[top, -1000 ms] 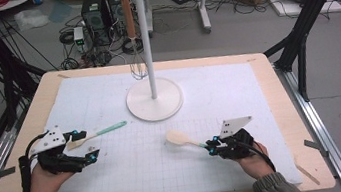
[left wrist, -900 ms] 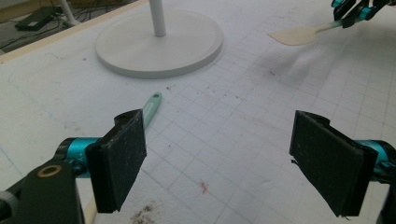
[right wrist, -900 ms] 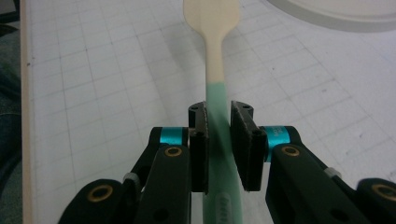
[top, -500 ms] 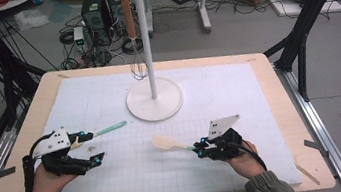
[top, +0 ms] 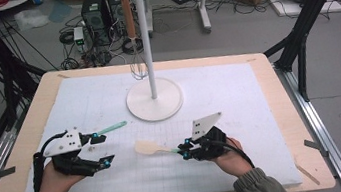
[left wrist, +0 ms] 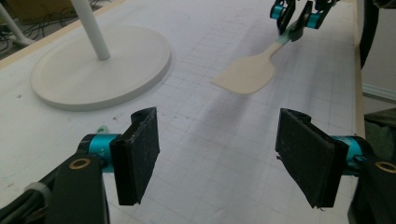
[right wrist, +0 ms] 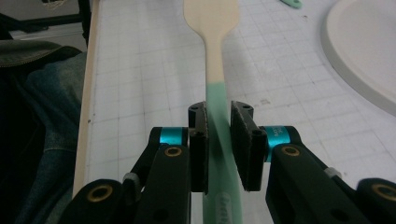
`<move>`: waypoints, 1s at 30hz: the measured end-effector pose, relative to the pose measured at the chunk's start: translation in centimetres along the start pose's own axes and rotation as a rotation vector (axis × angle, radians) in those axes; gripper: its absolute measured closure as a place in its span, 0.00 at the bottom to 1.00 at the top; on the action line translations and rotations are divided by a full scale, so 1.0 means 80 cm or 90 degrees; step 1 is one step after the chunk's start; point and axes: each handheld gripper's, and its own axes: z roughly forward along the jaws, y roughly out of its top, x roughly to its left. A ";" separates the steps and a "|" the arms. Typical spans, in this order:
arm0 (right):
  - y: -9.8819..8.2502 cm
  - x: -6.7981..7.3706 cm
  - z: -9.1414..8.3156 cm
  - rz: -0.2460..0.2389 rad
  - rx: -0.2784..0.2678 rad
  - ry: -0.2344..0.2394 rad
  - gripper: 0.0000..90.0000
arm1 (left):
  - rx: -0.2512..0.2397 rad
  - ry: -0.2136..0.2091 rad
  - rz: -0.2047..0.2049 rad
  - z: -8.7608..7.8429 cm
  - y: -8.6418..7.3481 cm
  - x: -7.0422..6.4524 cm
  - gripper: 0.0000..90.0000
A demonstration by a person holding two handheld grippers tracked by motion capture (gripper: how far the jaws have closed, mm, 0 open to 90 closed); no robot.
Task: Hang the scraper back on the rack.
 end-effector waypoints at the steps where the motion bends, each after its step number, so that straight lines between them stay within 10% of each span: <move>1: 0.002 0.000 0.003 -0.002 0.001 0.003 0.86 | 0.001 -0.003 0.004 0.001 0.001 -0.001 0.35; 30: 0.070 0.018 0.082 -0.072 0.043 0.097 0.86 | 0.030 -0.113 0.069 0.038 0.008 -0.023 0.51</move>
